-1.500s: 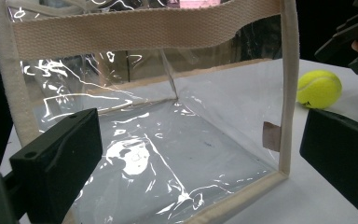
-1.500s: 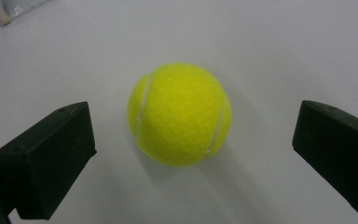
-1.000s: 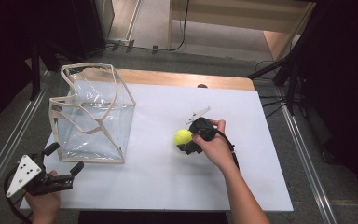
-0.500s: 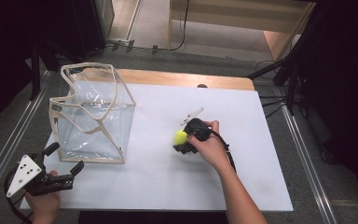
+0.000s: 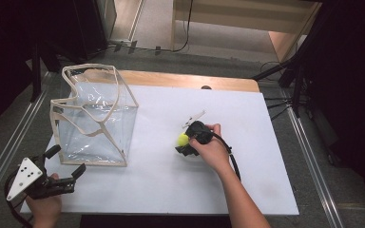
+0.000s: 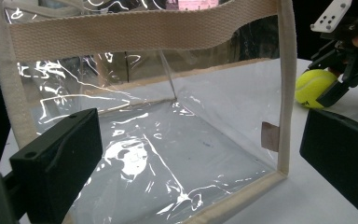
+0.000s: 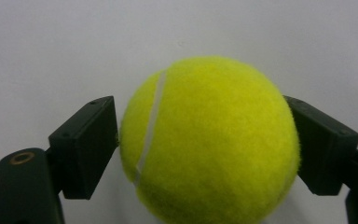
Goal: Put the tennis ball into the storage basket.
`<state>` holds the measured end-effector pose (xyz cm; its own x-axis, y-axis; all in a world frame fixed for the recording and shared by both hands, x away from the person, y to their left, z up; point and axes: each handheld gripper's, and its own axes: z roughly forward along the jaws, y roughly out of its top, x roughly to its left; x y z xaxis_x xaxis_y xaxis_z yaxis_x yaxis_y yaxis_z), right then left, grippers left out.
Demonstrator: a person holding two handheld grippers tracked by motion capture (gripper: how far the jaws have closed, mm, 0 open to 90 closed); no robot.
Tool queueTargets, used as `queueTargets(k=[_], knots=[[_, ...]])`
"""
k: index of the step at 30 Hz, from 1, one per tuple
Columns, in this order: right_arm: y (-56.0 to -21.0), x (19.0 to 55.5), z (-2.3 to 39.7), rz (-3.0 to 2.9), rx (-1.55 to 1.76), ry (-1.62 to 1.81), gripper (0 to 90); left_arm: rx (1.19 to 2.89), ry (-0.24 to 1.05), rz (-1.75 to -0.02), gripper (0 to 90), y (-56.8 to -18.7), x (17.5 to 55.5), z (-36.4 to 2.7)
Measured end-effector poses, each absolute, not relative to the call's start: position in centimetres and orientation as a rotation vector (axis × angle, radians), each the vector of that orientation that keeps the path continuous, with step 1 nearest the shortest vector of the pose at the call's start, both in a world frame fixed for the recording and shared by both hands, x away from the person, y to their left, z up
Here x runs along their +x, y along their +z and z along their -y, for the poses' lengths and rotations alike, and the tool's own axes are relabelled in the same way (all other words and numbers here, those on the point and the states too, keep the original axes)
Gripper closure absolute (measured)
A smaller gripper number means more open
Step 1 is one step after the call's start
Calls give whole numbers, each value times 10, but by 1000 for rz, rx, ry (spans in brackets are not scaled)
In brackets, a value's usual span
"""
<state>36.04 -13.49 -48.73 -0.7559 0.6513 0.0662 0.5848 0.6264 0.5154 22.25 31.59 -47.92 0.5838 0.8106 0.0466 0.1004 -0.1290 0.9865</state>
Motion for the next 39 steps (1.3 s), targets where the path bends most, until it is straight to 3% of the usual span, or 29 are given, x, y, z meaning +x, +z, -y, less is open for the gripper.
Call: queueTargets(k=[3, 39], knots=[[-487, 361, 135, -2689, 1063, 798, 224, 1607, 730, -781, 0, -479, 222, -316], [-472, 363, 116, -2741, 995, 877, 238, 1611, 729, -777, 0, -479, 223, -315]])
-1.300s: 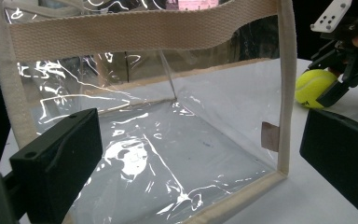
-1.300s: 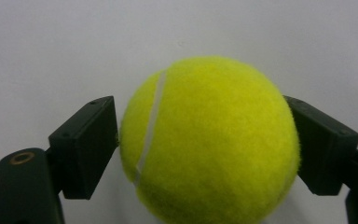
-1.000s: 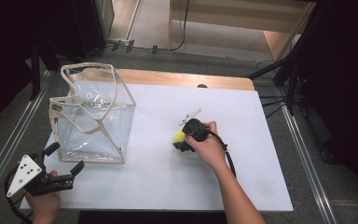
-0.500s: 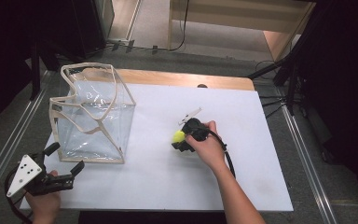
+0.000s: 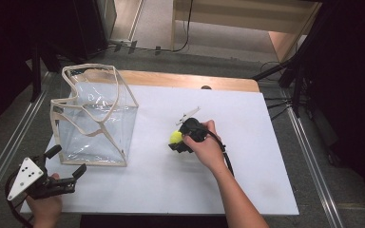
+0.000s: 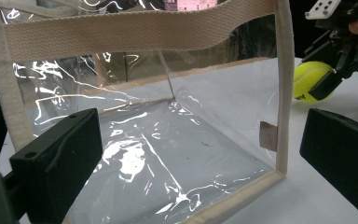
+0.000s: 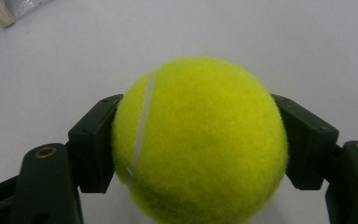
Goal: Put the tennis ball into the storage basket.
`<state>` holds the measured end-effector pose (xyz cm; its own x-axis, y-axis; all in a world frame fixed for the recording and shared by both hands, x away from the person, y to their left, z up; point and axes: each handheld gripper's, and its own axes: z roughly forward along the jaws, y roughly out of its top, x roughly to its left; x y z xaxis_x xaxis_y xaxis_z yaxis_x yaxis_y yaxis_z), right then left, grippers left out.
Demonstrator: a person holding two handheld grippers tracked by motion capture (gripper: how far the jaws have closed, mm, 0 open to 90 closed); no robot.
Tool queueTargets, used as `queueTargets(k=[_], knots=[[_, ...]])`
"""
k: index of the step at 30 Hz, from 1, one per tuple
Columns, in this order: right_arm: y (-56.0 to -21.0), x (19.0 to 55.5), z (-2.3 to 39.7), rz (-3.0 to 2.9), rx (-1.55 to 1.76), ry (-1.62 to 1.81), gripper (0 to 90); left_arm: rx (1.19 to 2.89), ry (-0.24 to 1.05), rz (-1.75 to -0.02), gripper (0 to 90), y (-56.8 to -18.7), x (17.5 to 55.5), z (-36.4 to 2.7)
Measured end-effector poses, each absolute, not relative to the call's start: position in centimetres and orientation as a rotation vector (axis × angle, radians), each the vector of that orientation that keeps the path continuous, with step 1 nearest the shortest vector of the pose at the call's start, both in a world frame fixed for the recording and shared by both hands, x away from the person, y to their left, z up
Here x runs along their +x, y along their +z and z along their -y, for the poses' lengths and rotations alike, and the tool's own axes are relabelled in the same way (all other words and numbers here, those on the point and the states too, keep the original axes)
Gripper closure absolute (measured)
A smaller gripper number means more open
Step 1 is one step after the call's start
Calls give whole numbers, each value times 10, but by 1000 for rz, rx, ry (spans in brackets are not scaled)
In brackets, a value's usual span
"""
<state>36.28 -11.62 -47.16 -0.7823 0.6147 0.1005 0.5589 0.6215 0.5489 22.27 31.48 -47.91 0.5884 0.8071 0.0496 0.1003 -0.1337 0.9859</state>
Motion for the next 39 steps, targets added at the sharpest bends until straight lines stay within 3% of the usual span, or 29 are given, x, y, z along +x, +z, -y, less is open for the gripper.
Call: queueTargets(k=[39], knots=[[-464, 379, 38, -2866, 774, 933, 237, 1604, 719, -778, 0, -479, 223, -315]])
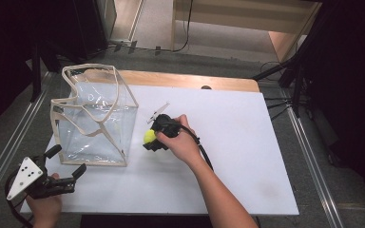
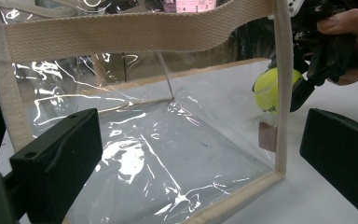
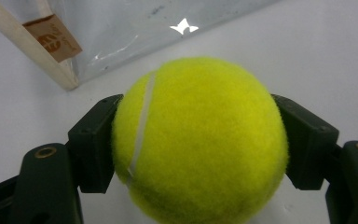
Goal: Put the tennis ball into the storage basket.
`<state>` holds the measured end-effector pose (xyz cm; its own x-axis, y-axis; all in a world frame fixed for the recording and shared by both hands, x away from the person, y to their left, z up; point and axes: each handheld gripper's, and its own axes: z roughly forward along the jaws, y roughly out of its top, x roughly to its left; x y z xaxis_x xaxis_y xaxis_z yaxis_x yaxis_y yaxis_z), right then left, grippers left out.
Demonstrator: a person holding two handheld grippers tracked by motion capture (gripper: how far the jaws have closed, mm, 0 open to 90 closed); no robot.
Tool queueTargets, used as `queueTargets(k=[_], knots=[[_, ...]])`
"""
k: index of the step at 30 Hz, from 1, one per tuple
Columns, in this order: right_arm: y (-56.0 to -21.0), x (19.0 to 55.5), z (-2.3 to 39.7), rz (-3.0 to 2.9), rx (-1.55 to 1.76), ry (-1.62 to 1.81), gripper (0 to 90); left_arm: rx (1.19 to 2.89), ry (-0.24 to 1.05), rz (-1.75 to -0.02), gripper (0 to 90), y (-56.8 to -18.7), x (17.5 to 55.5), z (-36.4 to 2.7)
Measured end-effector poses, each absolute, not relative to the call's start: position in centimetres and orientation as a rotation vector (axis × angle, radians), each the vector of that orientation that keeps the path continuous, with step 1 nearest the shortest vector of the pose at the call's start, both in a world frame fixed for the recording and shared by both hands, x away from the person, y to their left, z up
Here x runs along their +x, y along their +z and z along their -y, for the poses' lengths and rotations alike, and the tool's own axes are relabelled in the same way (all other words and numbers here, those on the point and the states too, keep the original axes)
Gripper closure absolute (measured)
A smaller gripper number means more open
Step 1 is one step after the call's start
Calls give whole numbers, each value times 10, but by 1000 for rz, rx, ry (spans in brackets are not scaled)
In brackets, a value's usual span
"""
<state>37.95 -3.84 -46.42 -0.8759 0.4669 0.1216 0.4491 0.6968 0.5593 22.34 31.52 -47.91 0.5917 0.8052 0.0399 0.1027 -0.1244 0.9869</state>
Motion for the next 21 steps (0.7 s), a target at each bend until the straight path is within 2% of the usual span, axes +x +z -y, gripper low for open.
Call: queueTargets(k=[21], knots=[[-439, 383, 17, -2893, 707, 971, 237, 1604, 717, -777, 0, -479, 224, -316]])
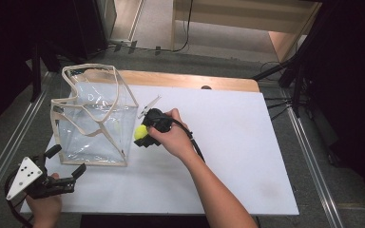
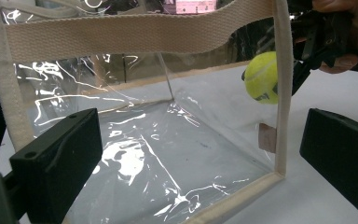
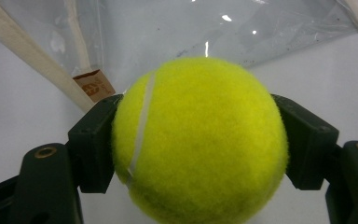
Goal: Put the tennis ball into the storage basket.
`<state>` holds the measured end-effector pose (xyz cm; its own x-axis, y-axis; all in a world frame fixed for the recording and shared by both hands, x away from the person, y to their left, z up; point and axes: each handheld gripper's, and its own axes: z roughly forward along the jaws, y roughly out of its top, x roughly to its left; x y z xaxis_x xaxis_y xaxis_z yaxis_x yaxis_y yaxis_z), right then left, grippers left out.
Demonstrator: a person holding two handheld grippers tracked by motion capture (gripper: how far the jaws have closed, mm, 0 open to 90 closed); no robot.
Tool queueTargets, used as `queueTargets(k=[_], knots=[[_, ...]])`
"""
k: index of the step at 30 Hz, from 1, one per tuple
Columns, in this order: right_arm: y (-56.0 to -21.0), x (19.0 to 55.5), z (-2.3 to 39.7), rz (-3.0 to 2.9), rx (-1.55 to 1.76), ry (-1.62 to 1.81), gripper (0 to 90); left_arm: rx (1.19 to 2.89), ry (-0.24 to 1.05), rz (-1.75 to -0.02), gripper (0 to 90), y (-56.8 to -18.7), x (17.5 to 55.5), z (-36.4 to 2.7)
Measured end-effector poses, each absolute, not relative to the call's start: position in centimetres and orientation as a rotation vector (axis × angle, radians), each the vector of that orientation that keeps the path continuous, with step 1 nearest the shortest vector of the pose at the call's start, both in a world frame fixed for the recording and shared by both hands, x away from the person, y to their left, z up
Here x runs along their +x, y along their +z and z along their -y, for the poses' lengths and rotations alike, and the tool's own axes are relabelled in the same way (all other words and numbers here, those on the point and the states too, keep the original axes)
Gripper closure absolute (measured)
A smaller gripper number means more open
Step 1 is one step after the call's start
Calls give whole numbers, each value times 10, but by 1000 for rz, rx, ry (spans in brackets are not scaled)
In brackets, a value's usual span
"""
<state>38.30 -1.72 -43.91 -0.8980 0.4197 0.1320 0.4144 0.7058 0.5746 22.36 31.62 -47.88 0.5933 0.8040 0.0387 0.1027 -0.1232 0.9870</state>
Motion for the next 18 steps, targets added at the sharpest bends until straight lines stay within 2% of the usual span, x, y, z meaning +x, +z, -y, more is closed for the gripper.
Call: queueTargets(k=[18], knots=[[-410, 387, 14, -2886, 649, 1000, 238, 1599, 712, -776, 0, -479, 224, -316]])
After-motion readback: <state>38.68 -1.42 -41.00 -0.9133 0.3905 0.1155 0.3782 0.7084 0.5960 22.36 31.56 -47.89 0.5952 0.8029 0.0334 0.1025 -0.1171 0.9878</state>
